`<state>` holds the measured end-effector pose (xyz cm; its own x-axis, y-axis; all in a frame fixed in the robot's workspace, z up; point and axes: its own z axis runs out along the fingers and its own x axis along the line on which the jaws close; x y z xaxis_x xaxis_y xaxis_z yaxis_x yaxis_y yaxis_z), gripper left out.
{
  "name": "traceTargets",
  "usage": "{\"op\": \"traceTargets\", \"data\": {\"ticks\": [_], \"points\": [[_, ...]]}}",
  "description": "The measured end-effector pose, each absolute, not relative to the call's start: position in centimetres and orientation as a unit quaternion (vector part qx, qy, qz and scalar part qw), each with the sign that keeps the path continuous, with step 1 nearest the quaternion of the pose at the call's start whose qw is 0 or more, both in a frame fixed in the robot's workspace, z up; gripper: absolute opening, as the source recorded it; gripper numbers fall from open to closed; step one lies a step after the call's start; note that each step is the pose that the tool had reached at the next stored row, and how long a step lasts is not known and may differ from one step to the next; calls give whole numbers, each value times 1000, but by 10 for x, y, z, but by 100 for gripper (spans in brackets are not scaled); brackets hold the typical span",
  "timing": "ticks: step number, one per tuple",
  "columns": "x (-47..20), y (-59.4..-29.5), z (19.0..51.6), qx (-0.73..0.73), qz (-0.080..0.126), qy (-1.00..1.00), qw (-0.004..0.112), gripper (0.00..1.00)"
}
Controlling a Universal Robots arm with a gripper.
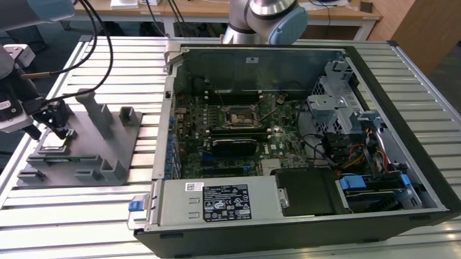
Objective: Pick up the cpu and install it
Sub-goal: 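Pick up the cpu and move it towards the insertion slot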
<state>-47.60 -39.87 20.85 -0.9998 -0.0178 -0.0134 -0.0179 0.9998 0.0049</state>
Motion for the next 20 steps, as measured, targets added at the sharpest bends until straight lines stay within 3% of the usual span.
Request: {"op": "traceTargets", "data": {"ticks": [16,19,20], "points": [[-479,-398,199,-6,2,1000,12,58],[-479,-398,198,-6,2,1000,13,59],[-480,-398,198,-6,2,1000,13,65]]}}
